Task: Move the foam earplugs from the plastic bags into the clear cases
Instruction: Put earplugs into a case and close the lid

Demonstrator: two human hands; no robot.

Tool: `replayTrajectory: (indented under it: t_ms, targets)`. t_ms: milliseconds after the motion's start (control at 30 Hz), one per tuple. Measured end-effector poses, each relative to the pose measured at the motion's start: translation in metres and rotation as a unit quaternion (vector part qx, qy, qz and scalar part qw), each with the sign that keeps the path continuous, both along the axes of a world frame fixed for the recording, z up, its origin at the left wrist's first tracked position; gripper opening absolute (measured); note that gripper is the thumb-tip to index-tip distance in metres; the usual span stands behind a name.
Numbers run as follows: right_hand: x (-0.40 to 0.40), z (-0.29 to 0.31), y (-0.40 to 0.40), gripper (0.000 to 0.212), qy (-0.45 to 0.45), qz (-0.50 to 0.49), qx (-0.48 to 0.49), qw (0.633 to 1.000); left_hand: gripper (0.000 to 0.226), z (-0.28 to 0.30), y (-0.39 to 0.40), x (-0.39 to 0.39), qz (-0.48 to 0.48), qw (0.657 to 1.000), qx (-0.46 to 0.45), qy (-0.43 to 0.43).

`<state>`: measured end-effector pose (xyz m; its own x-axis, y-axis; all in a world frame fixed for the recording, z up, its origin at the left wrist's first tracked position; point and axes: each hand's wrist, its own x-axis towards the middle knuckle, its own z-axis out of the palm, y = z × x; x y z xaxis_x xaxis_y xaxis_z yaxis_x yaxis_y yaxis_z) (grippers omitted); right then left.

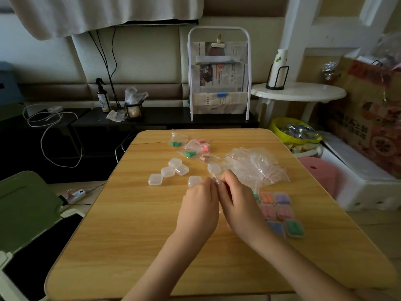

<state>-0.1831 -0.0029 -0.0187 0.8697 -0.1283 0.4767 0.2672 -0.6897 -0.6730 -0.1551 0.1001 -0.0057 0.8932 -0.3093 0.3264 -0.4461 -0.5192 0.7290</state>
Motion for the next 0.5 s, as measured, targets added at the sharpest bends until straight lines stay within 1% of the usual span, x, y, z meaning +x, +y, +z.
replayTrajectory:
  t_ms: [100, 233, 300, 400, 500]
  targets:
    - [0.000, 0.001, 0.000, 0.022, -0.012, -0.025, -0.051, 0.998, 0.031, 0.000, 0.000, -0.001, 0.001, 1.000, -0.006, -0.010]
    - [-0.002, 0.002, 0.001, 0.020, -0.003, -0.049, -0.138, 0.989, 0.031, -0.003, 0.004, 0.000, 0.017, 0.999, 0.030, -0.011]
    - [-0.001, 0.002, -0.001, 0.021, -0.026, -0.085, -0.157, 0.984, 0.036, -0.002, 0.003, 0.002, 0.042, 0.998, 0.045, -0.017]
    - [-0.002, 0.006, -0.004, 0.028, -0.059, -0.129, -0.168, 0.976, 0.038, 0.000, 0.001, 0.002, 0.063, 0.997, 0.052, -0.018]
    - [-0.004, 0.013, -0.005, 0.031, -0.085, -0.139, -0.190, 0.968, 0.038, 0.002, 0.001, 0.002, 0.072, 0.995, 0.058, -0.026]
